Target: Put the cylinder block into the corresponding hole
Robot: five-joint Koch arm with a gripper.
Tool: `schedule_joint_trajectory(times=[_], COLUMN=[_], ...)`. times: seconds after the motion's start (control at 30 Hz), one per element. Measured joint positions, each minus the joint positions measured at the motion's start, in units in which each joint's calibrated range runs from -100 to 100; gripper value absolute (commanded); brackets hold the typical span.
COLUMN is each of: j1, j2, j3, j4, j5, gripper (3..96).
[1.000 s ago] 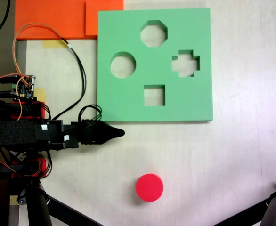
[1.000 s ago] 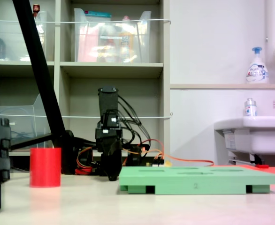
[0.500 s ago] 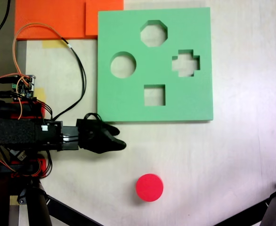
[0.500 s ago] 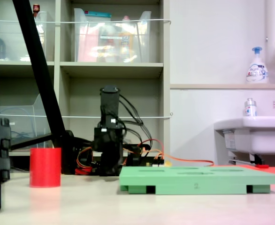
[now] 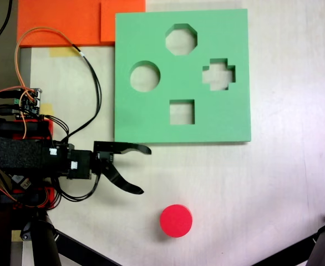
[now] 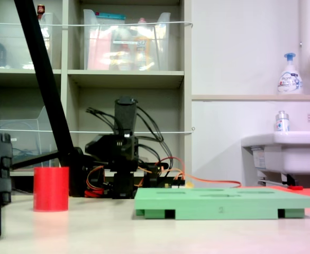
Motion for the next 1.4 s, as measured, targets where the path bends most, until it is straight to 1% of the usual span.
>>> schedule_joint_trajectory(times=[0.17,0.23,0.43,0.5,0.63,0.7,1.0,1.4], j1=[-1.56,-1.86,-3.71,-4.35,-5.37,-5.91,-8.25,-9.96], j2=[0.0,0.0,1.78,9.71,34.06,42.13,69.63,95.21], j3=[0.0,0.0,0.0,0.0,0.39,1.96,15.87,31.85], j4=[3.52,3.72,9.69,14.98,29.76,34.36,40.14,40.33], j5=[-0.29,-0.68,-1.66,-1.66,-1.71,-1.66,-0.39,0.68], gripper=[79.2,82.5,82.6,82.5,82.5,82.5,82.4,82.3])
